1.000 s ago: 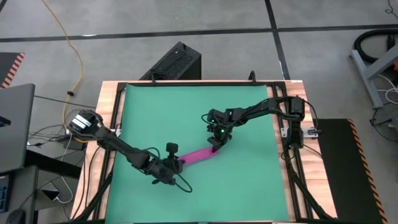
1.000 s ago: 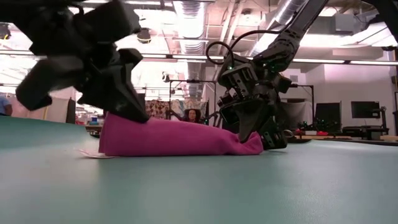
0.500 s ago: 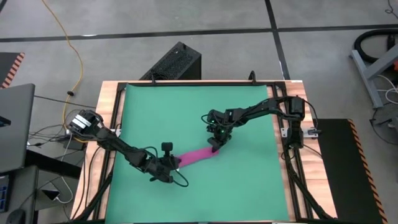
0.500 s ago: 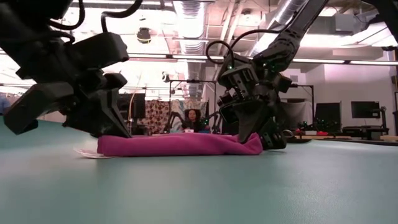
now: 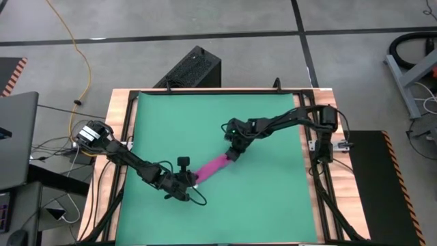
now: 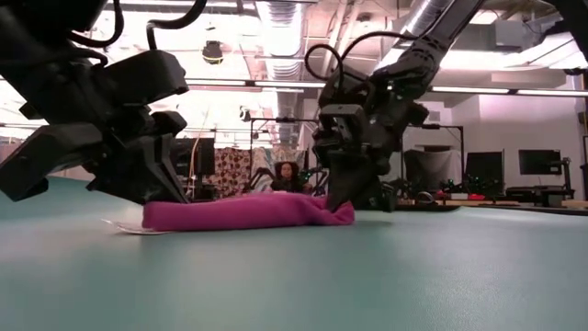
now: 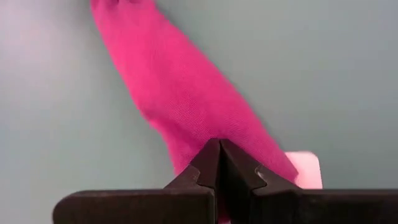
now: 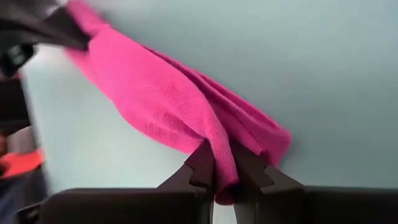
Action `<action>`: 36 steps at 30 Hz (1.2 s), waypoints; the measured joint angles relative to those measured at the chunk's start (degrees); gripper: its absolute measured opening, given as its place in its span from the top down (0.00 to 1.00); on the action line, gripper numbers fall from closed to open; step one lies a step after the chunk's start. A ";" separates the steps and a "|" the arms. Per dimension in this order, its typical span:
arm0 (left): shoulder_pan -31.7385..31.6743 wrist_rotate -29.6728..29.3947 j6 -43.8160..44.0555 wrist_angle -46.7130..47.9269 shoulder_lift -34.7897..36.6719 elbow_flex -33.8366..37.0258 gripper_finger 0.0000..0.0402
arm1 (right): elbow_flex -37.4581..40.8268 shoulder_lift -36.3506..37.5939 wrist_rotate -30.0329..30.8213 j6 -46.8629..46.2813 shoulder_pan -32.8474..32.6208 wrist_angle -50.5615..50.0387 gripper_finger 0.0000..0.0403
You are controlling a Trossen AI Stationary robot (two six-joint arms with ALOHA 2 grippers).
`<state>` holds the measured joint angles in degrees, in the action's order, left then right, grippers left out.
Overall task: Roll towel
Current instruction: Roll the pink towel
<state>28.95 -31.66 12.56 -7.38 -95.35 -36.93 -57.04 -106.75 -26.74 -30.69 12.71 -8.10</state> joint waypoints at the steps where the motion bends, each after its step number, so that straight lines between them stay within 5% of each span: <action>1: 0.00 0.00 0.00 0.04 0.00 0.02 1.00 | 0.00 0.54 1.71 0.29 0.02 -1.27 0.85; 7: -0.04 -0.08 -0.44 0.15 0.00 0.02 1.00 | -0.04 3.51 8.53 3.45 0.09 -8.95 0.85; 15: -0.02 0.13 -0.68 0.04 0.00 0.04 1.00 | 0.04 4.23 9.18 4.21 0.44 -9.65 0.84; 28: 0.00 0.31 -0.83 -1.16 -0.14 0.07 1.00 | 0.04 4.91 9.14 3.00 -0.22 -9.91 0.56; 36: 0.04 0.42 -0.85 -0.96 -0.39 0.07 1.00 | 0.16 7.34 10.31 2.70 -0.12 -12.75 0.52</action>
<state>28.99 -31.24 11.70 -8.34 -95.74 -36.86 -56.87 -99.41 -16.43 -27.99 12.59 -20.85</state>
